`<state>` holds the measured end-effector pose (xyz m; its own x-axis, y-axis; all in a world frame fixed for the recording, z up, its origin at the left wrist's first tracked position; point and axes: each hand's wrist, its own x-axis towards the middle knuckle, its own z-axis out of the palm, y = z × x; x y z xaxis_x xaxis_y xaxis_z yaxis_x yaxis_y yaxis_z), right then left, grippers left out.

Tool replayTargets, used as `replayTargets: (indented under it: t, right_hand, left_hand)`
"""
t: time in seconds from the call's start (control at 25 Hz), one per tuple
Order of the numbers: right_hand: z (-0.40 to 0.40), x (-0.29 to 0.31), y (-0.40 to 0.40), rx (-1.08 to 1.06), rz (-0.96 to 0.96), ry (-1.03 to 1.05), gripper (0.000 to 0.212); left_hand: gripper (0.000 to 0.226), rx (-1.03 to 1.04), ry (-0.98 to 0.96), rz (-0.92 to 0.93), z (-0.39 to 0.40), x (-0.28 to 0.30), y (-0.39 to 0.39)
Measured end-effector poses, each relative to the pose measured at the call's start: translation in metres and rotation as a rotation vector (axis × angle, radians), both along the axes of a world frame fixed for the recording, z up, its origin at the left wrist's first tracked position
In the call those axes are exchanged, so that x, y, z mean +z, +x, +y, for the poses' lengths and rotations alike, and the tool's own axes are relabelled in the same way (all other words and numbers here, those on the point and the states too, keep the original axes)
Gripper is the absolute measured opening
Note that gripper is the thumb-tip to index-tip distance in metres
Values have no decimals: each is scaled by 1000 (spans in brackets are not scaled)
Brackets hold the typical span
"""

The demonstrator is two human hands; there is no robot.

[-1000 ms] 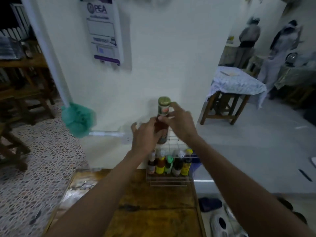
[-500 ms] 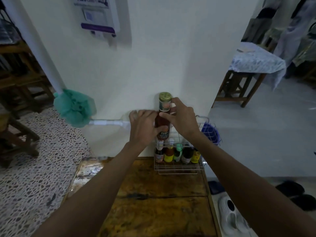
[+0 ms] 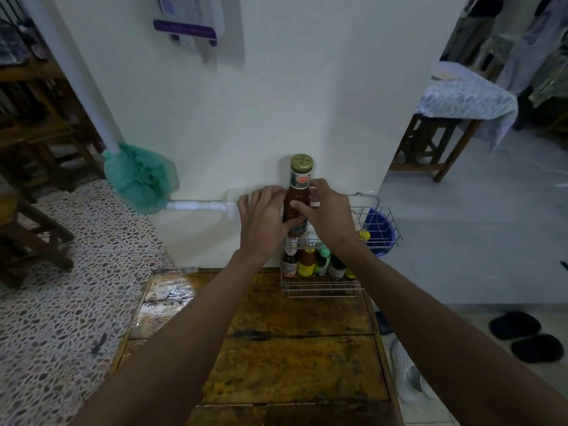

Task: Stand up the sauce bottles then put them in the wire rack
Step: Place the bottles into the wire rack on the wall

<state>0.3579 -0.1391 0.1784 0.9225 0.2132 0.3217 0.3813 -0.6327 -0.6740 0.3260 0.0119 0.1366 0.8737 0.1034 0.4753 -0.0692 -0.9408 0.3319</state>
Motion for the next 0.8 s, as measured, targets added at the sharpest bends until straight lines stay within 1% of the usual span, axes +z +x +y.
replayTargets:
  t: [0.24,0.32,0.36,0.44,0.52,0.6,0.68,0.8]
  right_hand:
    - [0,10,-6,-6,42,-29,56]
    - [-4,17,-15,-48,44,-49,53]
    - [-6,20,-23,-85,15,-65,49]
    - [-6,22,-48,-107,-121,-110,38]
    - [8,14,-88,3,-236,-198,34]
    - [30,-9,-133,165,-236,-290,36]
    - [57,-43,-180,324,-179,-352,41]
    - [96,-100,-247,472,0,-409,53]
  left_hand:
    - [63,2,-3,22,-1,4,-7]
    - [64,8,-11,15,-5,11,-19]
    - [63,14,-42,-8,-8,13,-29]
    - [57,44,-183,-63,-15,10,-65]
    - [54,83,-359,-33,-21,-15,-126]
    - [57,95,-488,109,-30,-61,-210]
    - [64,201,-587,251,-36,-116,-302]
    - [71,413,-820,448,-18,-183,-415]
